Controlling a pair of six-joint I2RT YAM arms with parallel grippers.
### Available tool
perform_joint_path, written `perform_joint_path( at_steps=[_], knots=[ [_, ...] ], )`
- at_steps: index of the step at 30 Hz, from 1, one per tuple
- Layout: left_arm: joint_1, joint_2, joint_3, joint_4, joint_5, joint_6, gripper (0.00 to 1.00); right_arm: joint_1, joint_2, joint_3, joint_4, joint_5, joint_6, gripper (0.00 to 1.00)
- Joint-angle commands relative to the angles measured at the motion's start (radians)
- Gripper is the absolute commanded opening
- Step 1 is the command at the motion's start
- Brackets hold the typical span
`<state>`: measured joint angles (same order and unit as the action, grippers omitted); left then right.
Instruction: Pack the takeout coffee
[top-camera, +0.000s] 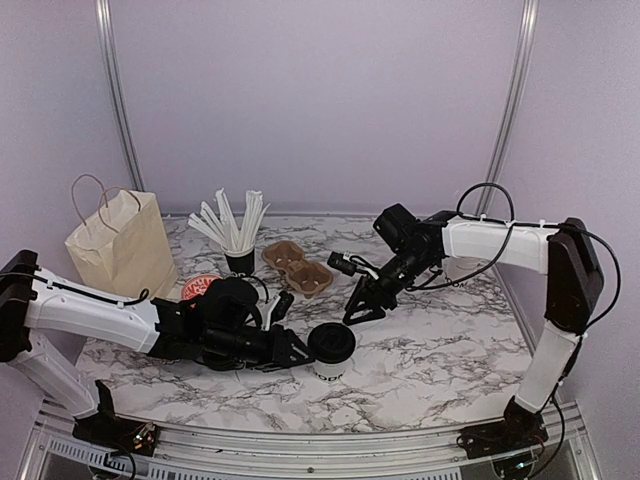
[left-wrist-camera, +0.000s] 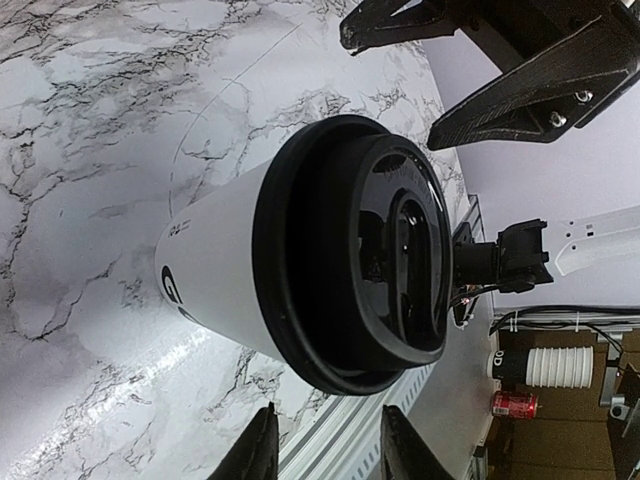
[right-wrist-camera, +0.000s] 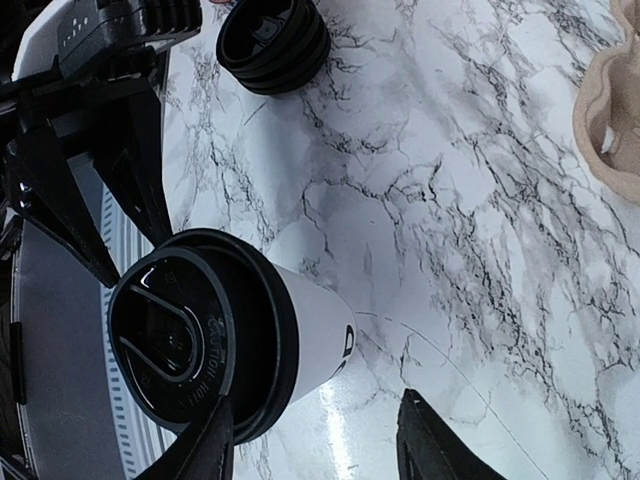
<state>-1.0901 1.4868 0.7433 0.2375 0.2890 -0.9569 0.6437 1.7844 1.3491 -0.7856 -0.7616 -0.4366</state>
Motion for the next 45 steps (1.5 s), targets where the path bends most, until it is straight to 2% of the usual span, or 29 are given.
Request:
perform_joint_path(
  at_steps=[1, 16, 22, 27, 31, 39, 45],
  knots=[
    [-0.006, 0.02, 0.041, 0.025, 0.015, 0.016, 0.36, -0.002, 0.021, 0.004, -0.001, -0.025, 0.009, 0.54],
    [-0.003, 0.121, 0.075, 0.009, 0.029, -0.007, 0.36, -0.002, 0.039, -0.021, -0.004, -0.031, 0.003, 0.54],
    [0.015, 0.178, 0.11, -0.287, -0.086, -0.005, 0.33, 0.006, 0.069, -0.047, 0.004, -0.02, 0.006, 0.53],
    [0.05, 0.242, 0.069, -0.378, -0.071, -0.024, 0.3, 0.02, 0.121, -0.069, 0.013, 0.061, 0.033, 0.5],
    [0.056, 0.269, 0.067, -0.427, -0.114, 0.001, 0.29, 0.021, 0.156, -0.053, -0.003, 0.092, 0.046, 0.47],
    [0.04, 0.223, 0.171, -0.425, -0.153, 0.108, 0.31, 0.015, 0.127, -0.023, -0.017, 0.094, 0.034, 0.46],
    [0.026, 0.122, 0.254, -0.425, -0.192, 0.2, 0.34, -0.008, 0.04, 0.046, -0.051, 0.023, -0.012, 0.53]
  ],
)
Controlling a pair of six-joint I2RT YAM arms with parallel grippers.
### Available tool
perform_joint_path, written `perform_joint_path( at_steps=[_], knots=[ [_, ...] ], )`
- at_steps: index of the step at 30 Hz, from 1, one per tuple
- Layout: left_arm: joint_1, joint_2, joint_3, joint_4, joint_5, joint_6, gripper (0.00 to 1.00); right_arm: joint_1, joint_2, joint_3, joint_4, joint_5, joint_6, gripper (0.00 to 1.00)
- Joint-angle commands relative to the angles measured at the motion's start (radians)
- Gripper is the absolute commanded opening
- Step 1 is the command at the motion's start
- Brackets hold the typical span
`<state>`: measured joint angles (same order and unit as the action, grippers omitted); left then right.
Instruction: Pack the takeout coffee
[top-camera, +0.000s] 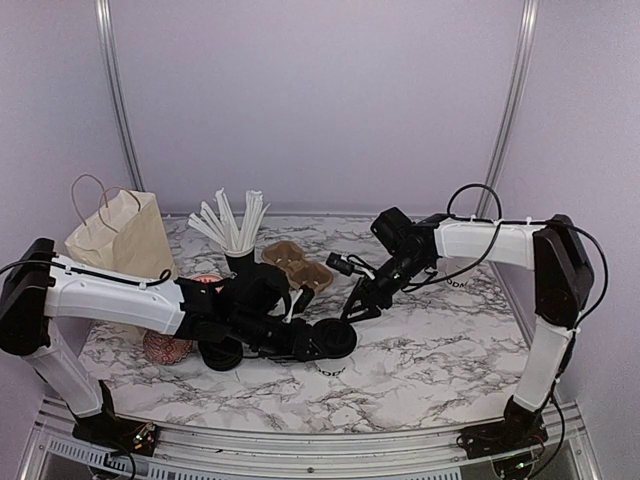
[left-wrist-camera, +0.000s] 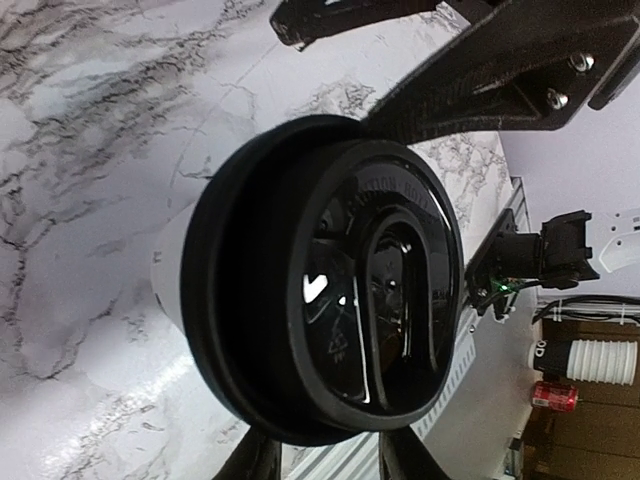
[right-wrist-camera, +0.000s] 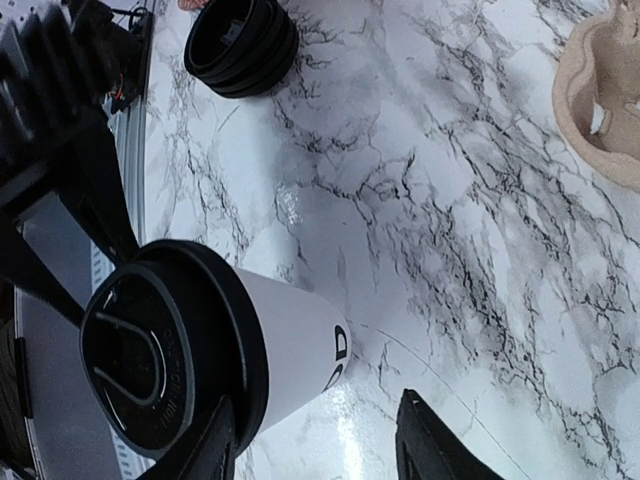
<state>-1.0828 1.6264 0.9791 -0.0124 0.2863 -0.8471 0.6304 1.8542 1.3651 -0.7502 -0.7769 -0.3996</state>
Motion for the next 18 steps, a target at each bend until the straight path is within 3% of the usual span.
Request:
perform_joint_path(
  at_steps=[1, 10, 18],
  knots=[
    [0.018, -0.029, 0.025, -0.176, -0.184, 0.098, 0.35, 0.005, -0.041, 0.037, -0.087, 0.041, -0.048, 0.54],
    [0.018, -0.123, 0.022, -0.178, -0.172, 0.146, 0.37, -0.003, -0.097, 0.033, -0.1, 0.079, -0.07, 0.63],
    [0.021, -0.156, 0.029, -0.189, -0.268, 0.184, 0.39, -0.003, -0.115, 0.05, -0.11, 0.106, -0.119, 0.66]
  ],
)
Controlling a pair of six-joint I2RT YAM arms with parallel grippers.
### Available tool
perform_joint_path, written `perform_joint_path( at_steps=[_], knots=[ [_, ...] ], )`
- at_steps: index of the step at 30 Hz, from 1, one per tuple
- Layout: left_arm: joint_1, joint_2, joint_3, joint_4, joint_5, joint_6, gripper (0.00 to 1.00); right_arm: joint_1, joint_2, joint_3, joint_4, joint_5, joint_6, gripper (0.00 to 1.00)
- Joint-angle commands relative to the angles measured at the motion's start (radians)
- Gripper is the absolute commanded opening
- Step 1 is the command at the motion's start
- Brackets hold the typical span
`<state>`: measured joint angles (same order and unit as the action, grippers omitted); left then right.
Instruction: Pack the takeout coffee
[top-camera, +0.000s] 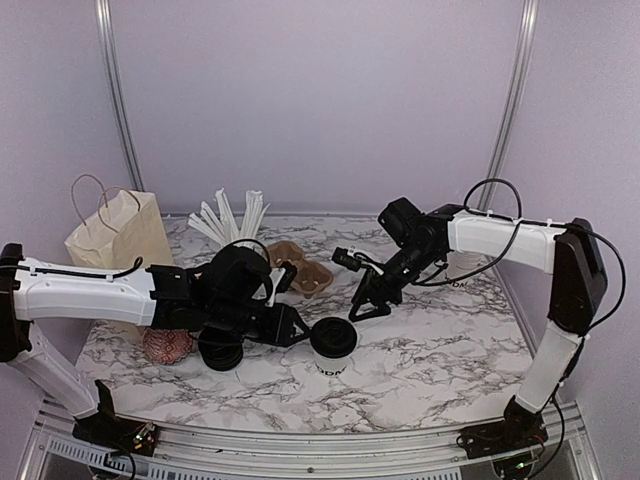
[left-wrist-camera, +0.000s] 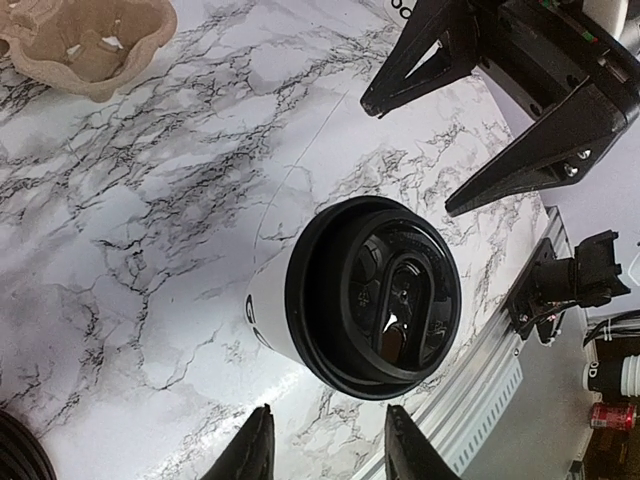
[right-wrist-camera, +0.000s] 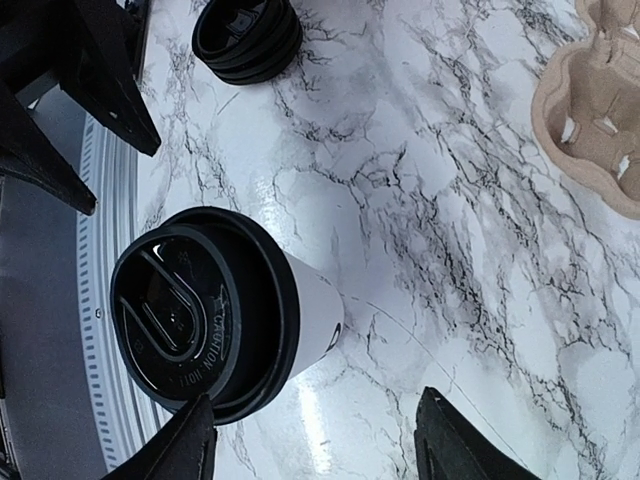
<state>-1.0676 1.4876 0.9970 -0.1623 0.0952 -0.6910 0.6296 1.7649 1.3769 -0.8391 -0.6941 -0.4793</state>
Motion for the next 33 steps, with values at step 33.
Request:
perform_joint_path(
  at_steps=[33],
  knots=[
    [0.093, 0.23, 0.084, 0.27, 0.099, -0.026, 0.35, 0.194, -0.14, -0.102, 0.129, 0.299, -0.073, 0.99]
  ],
)
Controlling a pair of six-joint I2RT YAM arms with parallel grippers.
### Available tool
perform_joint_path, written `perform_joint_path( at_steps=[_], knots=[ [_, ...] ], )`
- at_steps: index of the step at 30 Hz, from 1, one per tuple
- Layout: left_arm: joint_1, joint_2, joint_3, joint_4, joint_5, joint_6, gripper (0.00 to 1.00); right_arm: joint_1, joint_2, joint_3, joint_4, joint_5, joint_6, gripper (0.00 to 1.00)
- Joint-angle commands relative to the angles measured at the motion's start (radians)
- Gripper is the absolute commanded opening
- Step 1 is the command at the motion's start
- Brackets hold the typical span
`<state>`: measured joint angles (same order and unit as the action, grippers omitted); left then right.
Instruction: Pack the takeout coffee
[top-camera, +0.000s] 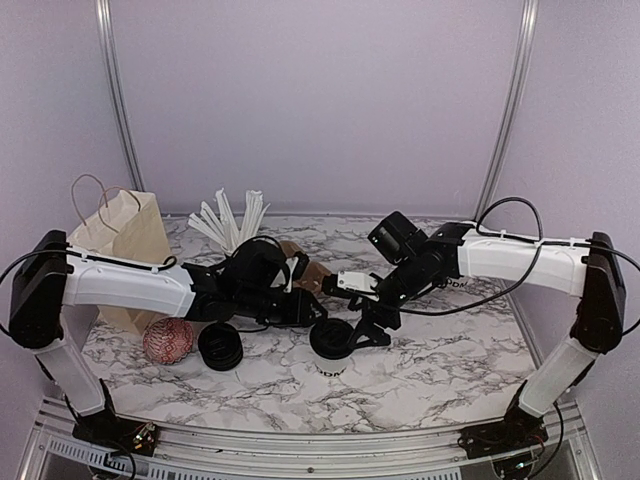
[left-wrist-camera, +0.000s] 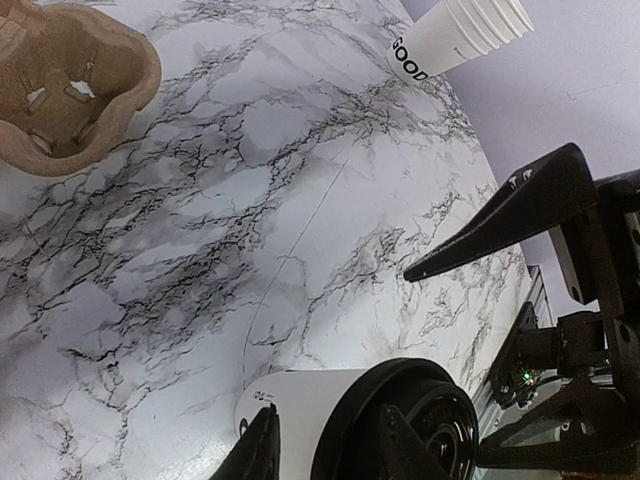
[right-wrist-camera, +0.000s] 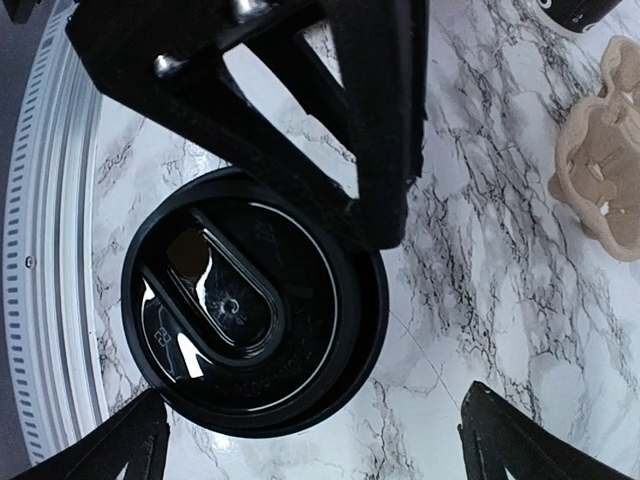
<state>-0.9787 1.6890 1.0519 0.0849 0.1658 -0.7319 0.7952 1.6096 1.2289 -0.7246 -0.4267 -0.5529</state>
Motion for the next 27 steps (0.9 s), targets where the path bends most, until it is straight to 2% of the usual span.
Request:
perform_joint_path(
  at_steps=[1, 19, 27],
  knots=[
    [0.006, 0.032, 0.03, 0.023, 0.029, 0.013, 0.35, 0.034, 0.017, 0.049, 0.012, 0.031, -0.001, 0.99],
    [0.007, 0.023, -0.011, 0.0, 0.038, -0.018, 0.33, 0.067, 0.043, 0.08, -0.017, -0.013, -0.007, 0.99],
    [-0.001, 0.002, -0.021, 0.0, 0.027, -0.026, 0.32, 0.068, -0.003, 0.1, -0.013, 0.051, -0.012, 0.99]
  ],
)
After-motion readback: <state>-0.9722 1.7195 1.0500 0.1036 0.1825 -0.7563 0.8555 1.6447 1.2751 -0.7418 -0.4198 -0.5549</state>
